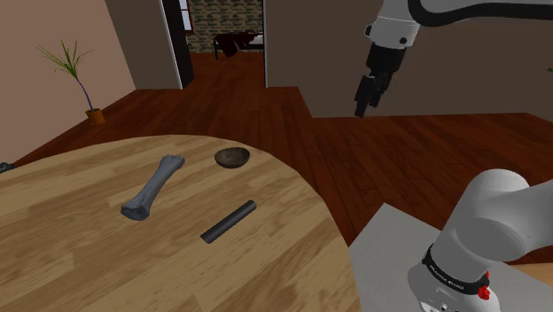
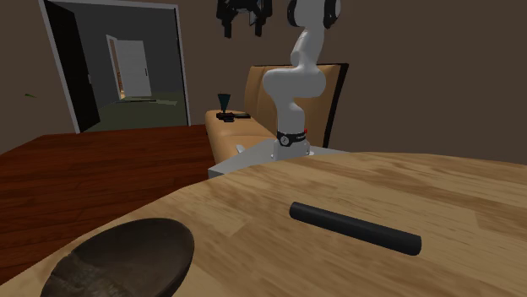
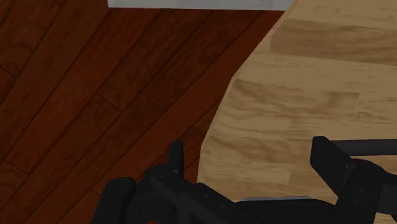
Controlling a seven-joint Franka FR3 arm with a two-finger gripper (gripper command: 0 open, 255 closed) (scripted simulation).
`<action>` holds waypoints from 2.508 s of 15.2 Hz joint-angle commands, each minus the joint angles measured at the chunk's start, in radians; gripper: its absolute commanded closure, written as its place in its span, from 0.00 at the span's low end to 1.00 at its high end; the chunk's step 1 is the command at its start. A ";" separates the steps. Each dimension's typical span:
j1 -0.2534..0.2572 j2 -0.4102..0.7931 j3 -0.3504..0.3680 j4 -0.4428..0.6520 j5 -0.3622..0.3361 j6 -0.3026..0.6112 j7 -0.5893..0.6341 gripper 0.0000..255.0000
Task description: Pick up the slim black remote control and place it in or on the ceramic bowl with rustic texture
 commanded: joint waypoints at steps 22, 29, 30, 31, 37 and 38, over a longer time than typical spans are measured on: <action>0.241 0.624 0.070 0.161 -0.003 0.445 -0.468 0.00; 0.303 0.812 0.126 0.253 -0.027 0.532 -0.598 0.00; 0.311 0.838 0.134 0.266 -0.033 0.543 -0.615 0.00; 0.320 0.863 0.143 0.279 -0.039 0.553 -0.632 0.00; 0.373 1.008 0.194 0.353 -0.086 0.609 -0.726 0.00; 0.382 1.031 0.203 0.365 -0.095 0.618 -0.741 0.00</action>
